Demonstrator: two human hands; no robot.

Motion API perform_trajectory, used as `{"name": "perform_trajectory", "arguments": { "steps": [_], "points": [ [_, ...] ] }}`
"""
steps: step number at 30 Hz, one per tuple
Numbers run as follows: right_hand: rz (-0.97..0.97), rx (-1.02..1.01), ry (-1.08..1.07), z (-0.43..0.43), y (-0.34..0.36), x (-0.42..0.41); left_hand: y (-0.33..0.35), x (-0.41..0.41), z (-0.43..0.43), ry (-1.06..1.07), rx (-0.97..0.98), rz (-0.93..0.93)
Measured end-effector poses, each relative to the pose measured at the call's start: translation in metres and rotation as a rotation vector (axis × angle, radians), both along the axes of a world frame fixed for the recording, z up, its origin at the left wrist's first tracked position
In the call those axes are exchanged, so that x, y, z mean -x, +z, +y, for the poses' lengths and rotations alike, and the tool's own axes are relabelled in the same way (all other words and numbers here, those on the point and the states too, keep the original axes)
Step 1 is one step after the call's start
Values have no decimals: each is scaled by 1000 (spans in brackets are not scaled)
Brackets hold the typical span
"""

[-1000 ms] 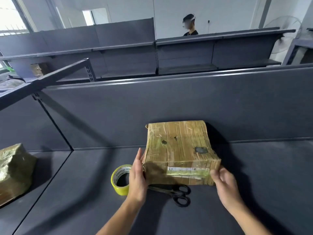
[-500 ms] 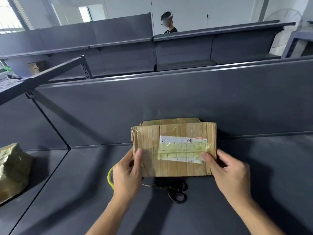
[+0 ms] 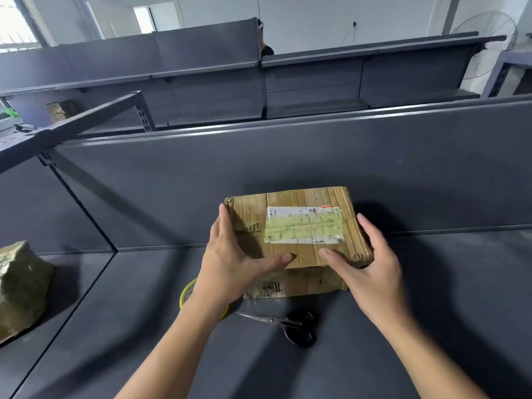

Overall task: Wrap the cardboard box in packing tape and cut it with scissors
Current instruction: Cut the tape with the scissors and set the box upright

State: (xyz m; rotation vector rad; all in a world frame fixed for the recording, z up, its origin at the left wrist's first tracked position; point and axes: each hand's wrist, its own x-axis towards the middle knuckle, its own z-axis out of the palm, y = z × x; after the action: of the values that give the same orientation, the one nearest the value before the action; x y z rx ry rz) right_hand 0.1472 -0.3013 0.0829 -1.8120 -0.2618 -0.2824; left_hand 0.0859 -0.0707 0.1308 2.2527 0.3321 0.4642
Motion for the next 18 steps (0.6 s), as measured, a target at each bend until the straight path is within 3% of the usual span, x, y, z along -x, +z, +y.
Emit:
{"name": "perform_trajectory", "arguments": {
  "steps": [4,7,10,13,16,18],
  "points": [
    [-187,212,-34,2,0,-4,6,-3,-1,-74,-388,29],
    [-241,268,-66,5,-4,-13,3,-10,5,-78,-494,53],
    [-223,233,-55,10,0,-17,-7,-17,11,-52,-435,-62],
    [-108,224,-18,9,-1,-22,-27,-15,22,-27,-190,-175],
    [61,232,-14,5,-11,-24,-61,-11,30,25,1,-117],
    [133,222,-42,5,-23,-25,-78,-12,29,45,-2,-21]
  ]
}}
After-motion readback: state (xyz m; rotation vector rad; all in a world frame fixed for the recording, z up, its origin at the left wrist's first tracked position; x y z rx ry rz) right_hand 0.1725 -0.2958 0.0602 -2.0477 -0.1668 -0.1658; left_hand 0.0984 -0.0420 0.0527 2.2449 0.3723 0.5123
